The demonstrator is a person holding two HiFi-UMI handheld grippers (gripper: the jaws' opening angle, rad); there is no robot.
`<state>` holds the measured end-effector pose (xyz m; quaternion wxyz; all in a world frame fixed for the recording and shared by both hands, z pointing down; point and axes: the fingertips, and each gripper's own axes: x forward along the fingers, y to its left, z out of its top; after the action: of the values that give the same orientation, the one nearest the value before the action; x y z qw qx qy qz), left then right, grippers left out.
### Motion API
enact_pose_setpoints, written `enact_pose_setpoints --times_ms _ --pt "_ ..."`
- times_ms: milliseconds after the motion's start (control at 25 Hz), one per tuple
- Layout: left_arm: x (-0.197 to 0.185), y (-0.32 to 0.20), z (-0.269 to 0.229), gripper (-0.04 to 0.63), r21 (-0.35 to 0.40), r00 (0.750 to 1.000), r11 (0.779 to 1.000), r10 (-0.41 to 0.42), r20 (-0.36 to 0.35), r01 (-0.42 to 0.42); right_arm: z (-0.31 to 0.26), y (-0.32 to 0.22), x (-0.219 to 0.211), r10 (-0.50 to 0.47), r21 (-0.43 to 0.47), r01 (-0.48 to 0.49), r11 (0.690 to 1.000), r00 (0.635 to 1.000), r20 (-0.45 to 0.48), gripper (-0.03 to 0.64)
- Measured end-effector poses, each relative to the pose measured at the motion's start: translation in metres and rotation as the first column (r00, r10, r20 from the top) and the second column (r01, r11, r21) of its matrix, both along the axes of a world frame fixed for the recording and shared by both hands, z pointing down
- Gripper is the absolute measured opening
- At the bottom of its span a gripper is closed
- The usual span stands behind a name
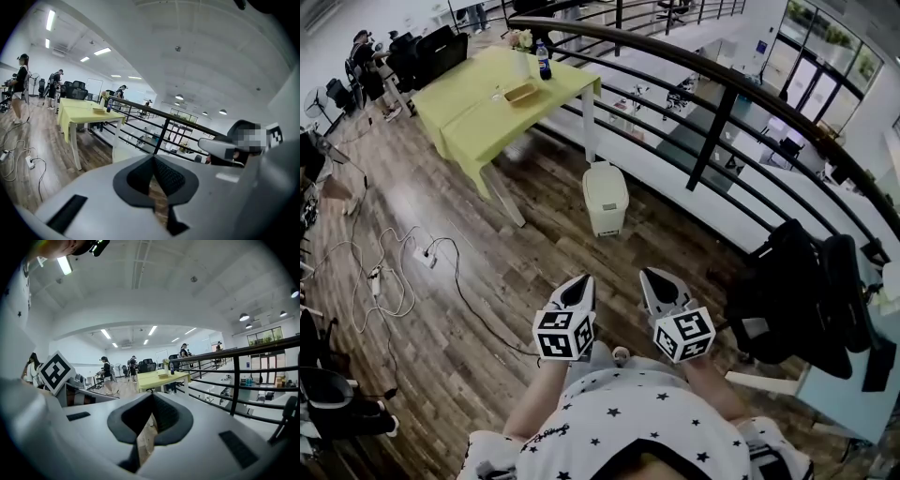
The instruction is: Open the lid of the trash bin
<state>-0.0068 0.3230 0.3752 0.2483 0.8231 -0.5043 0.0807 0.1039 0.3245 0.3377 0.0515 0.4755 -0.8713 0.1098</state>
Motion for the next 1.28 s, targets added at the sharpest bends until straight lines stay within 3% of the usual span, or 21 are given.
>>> enact_pose_setpoints --times_ms 640,1280 --pt "-0.002 -0.001 0.017 0.008 -0.052 0.999 0.998 -0.039 -0.012 0.038 0.016 -0.008 -0.012 -0.073 -0.050 0.074 0.996 0.997 0.012 -0.008" --pt "-0.021 -0.131 0.015 0.008 -0.045 0.999 0.998 -0.038 -0.035 0.036 0.014 -0.128 -0.025 -0.061 -0.038 0.061 0.997 0.998 -0.009 -0.007"
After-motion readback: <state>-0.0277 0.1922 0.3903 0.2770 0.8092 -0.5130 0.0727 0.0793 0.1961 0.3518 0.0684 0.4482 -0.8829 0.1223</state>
